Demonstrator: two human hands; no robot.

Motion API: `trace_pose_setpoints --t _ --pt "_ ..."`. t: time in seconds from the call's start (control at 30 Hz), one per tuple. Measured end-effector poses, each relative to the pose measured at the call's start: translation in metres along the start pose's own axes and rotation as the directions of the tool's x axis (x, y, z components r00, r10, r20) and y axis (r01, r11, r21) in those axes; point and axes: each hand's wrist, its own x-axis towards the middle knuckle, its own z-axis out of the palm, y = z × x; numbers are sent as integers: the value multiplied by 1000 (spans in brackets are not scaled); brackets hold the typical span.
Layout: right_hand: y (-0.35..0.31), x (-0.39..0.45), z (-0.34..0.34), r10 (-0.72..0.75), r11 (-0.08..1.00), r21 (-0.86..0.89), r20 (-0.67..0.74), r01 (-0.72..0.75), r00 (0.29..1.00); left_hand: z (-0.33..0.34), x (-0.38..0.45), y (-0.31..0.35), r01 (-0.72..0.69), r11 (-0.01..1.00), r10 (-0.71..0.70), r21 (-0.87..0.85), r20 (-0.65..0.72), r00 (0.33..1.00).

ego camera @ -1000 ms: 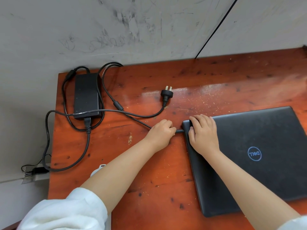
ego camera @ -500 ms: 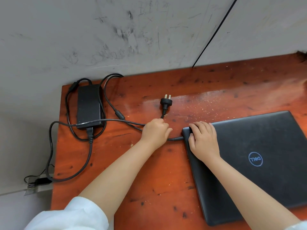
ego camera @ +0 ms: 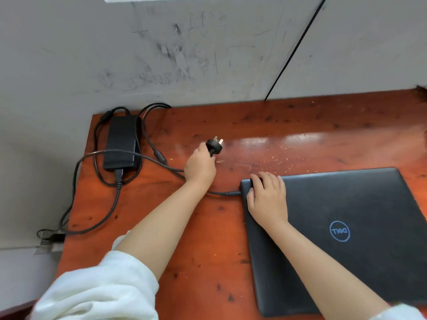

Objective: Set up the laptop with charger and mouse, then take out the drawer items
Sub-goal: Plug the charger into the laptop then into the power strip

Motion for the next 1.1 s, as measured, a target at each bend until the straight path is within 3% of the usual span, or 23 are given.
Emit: trace_pose_setpoints --t 0.07,0.17,0.27,0.37,0.47,0.53,0.6,0.73,0.87,1.1 --pt "1 -2 -1 -132 989 -64 13 133 991 -20 -24 -20 -30 999 31 19 -68 997" --pt "-9 -12 -1 -390 912 -90 107 399 915 -54 -75 -55 -101 989 118 108 -161 980" --pt "-43 -30 -1 -464 885 57 214 463 860 -87 -127 -93 -182 968 213 171 -189 959" --pt "-83 -63 7 -543 839 173 230 515 808 -108 -171 -134 -114 967 149 229 -144 978" --pt "-112 -94 22 -552 834 228 332 503 765 -117 -200 -166 -1 959 10 284 -31 999" --pt "-112 -105 33 -512 859 209 401 468 760 -114 -204 -173 -30 935 -15 353 126 992" --pt "-121 -121 37 -501 863 174 420 474 757 -120 -212 -184 -45 924 -25 380 176 984" --pt "-137 -140 37 -468 883 134 307 449 829 -138 -214 -209 -53 935 -2 351 154 988" --pt "-140 -141 36 -449 892 93 294 443 844 -148 -192 -206 -69 972 35 223 155 987" --pt "-145 -141 41 -417 908 149 245 391 875 -149 -147 -190 -162 951 62 262 352 934"
